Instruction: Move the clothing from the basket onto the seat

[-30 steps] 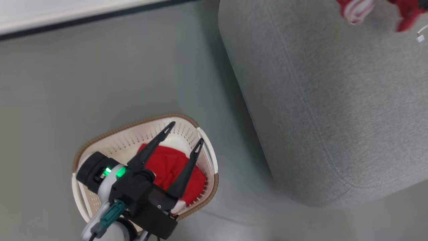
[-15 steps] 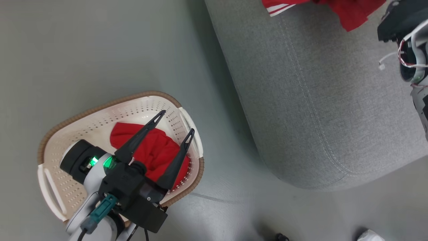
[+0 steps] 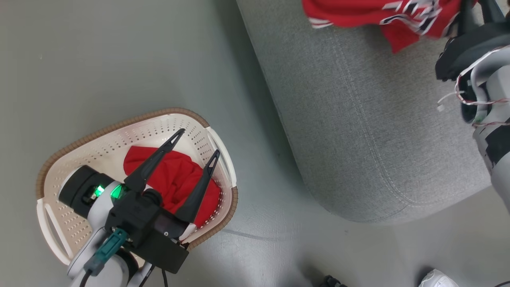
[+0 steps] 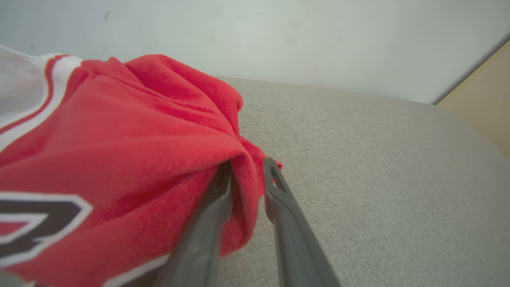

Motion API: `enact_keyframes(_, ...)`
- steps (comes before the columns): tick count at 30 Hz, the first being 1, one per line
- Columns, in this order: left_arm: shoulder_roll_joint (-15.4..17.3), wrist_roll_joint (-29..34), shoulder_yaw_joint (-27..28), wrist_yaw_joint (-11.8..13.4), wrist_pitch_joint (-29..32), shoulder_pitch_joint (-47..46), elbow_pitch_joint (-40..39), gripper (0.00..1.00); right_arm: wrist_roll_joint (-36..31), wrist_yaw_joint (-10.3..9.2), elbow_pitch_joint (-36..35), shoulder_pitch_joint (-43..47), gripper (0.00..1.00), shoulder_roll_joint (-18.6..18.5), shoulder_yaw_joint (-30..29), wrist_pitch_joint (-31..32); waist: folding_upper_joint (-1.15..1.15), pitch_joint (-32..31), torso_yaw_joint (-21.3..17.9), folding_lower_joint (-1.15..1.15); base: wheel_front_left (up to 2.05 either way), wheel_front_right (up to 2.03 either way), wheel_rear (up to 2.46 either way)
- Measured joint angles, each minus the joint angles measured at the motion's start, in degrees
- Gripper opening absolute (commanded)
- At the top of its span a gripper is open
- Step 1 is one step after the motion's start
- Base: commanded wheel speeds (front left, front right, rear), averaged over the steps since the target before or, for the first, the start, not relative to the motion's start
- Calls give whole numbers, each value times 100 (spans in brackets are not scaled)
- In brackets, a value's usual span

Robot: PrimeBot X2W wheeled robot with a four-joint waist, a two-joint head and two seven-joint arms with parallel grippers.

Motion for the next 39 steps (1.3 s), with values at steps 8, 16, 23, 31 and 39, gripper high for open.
enact_keyframes(8, 23, -19, 86, 15, -54, 88, 66, 100, -1, 178, 60, 321, 100, 133, 79, -79, 0, -142, -91, 0, 0, 0, 0)
enact_keyframes(16, 22, -53, 93, 59, -96, 283, 144, 100, -1, 356, 109, 758, 100, 263, 151, -101, 0, -378, -285, 0, 0, 0, 0)
enact_keyframes(23, -77, -67, 15, 65, -154, 313, 301, 100, -29, 403, 0, 1211, 100, 231, 152, -102, 0, -678, -422, 0, 0, 0, 0)
enact_keyframes(31, -345, -309, -3, 112, -325, 348, 638, 100, -263, 430, -565, 1269, 100, 190, 191, -103, -1, -1138, -495, 0, 0, 0, 0)
enact_keyframes(39, -659, -417, 90, 214, -584, 322, 1091, 100, -324, 503, -1107, 1517, 100, 208, 246, -121, -1, -1706, -393, -1, 0, 0, 0)
